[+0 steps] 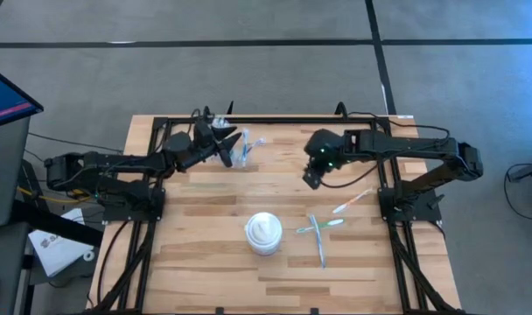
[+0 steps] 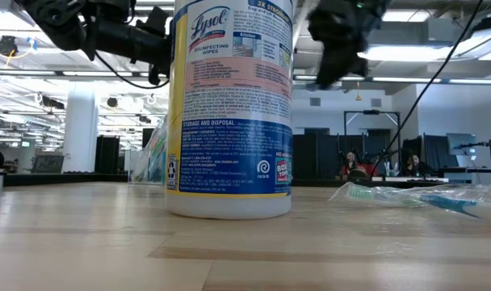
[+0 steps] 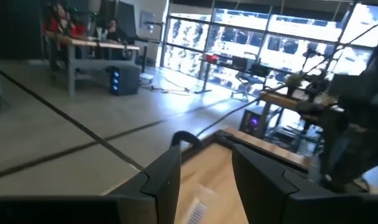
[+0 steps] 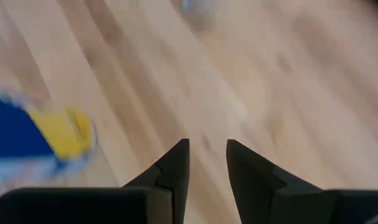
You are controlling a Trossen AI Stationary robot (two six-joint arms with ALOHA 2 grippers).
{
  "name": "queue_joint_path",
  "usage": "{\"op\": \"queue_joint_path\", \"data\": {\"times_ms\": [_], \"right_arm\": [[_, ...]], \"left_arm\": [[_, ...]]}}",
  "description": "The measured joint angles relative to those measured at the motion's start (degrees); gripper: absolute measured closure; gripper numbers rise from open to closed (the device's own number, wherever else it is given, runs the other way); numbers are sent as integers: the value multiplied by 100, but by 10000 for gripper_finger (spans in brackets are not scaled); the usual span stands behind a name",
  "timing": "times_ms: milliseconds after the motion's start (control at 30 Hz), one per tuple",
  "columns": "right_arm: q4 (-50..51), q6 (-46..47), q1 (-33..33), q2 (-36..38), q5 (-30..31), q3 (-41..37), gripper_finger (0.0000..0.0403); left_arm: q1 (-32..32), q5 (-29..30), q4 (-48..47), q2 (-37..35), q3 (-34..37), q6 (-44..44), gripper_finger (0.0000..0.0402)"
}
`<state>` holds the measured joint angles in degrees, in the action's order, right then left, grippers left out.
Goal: Pick & Place toothbrushing station
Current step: Put the orange toothbrush into the transparent organizer
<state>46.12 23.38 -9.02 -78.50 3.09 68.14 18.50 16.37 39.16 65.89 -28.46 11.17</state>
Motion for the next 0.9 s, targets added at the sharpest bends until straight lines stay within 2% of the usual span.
{"op": "queue_joint_path", "data": {"times_ms": [133,433,700,900], "right_arm": [[1047,9,16,-29,-209,3,305],[2731,-317,85,-168,-27,2,305],[3354,-919,85,-453,141,-69,305],[3293,-1317,69,-476,240,-682,305]], "left_arm": [[-71,-175,-22,0,43,155,262],[-313,-176,-22,2,43,155,261],[-471,-179,-20,2,43,176,261],[-592,-182,-21,2,43,176,261]]}}
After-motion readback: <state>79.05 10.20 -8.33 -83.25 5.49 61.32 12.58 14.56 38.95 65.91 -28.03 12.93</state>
